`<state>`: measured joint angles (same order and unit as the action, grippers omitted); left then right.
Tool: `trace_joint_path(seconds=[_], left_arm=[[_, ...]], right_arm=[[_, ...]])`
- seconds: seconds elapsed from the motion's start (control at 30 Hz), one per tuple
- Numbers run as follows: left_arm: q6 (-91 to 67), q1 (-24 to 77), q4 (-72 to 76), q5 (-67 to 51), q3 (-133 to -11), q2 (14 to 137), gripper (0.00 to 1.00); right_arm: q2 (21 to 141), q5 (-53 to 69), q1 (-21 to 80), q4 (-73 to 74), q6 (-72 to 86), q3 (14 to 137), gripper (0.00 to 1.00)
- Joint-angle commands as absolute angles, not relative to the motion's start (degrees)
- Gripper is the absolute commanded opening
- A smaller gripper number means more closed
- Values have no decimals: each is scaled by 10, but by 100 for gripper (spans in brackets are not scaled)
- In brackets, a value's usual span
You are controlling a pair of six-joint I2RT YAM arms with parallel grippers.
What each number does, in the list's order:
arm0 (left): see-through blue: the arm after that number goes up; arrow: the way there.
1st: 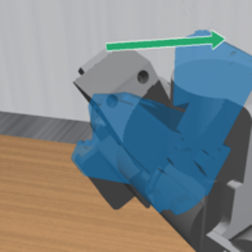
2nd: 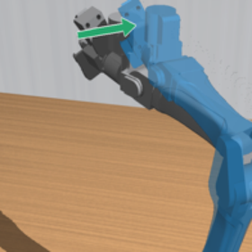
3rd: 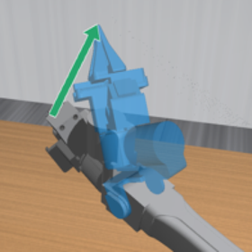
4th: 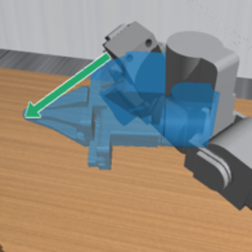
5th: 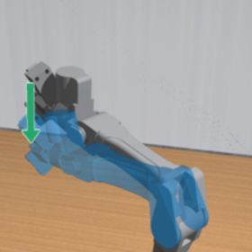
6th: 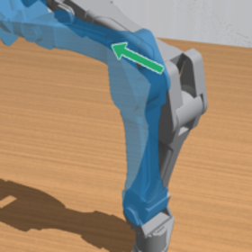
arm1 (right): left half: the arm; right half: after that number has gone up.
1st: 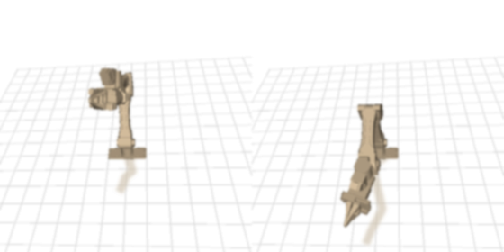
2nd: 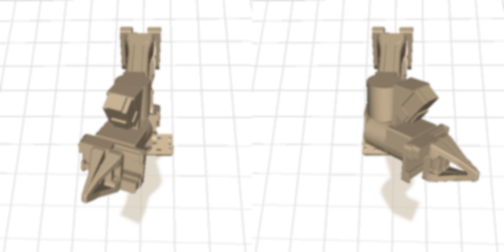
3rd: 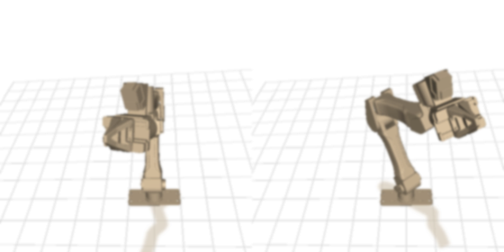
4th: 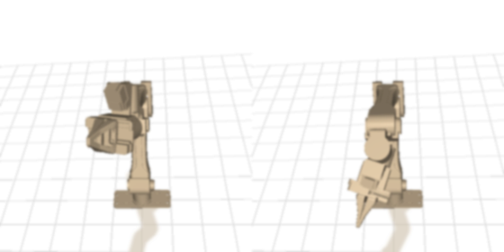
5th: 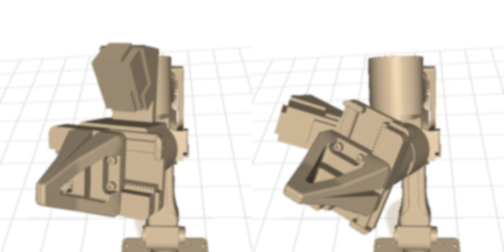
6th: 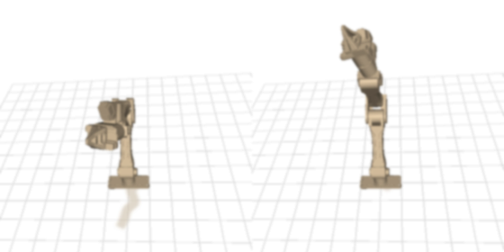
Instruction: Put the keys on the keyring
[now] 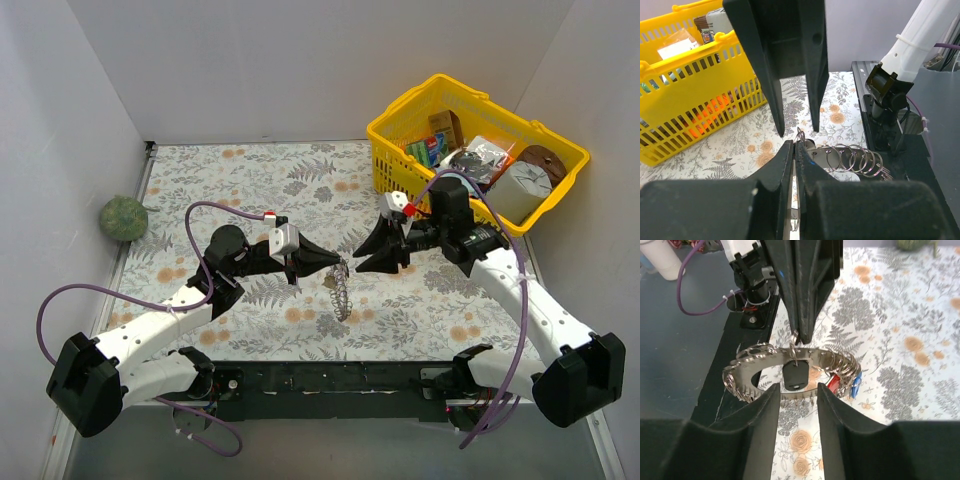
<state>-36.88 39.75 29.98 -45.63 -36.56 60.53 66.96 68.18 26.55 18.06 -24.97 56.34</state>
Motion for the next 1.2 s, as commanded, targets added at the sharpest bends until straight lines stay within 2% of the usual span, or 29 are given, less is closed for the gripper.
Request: trace_joint_path(seconds=[0.0, 0.17, 0.63, 0.73, 0.8, 0.97, 1.17], left_arm=[[-369, 396, 317, -465, -382, 585, 0], [-373, 396, 323, -468, -381, 589, 0], [-378, 397, 323, -470, -385, 592, 0], [-378, 397, 323, -469, -385, 591, 0], [-378, 396, 323, -469, -386, 592, 0], [-376, 396, 321, -469, -387, 592, 0], [-372, 396, 318, -467, -387, 589, 0]], right_arm=[[631, 714, 261, 124, -230, 569, 48], [628, 727, 265, 50, -157, 556, 49], [676, 711, 280, 25, -140, 560, 36], [682, 715, 280, 19, -134, 562, 26], [685, 718, 280, 18, -134, 562, 16], [686, 724, 280, 16, -133, 562, 3], [676, 722, 280, 26, -150, 552, 1]])
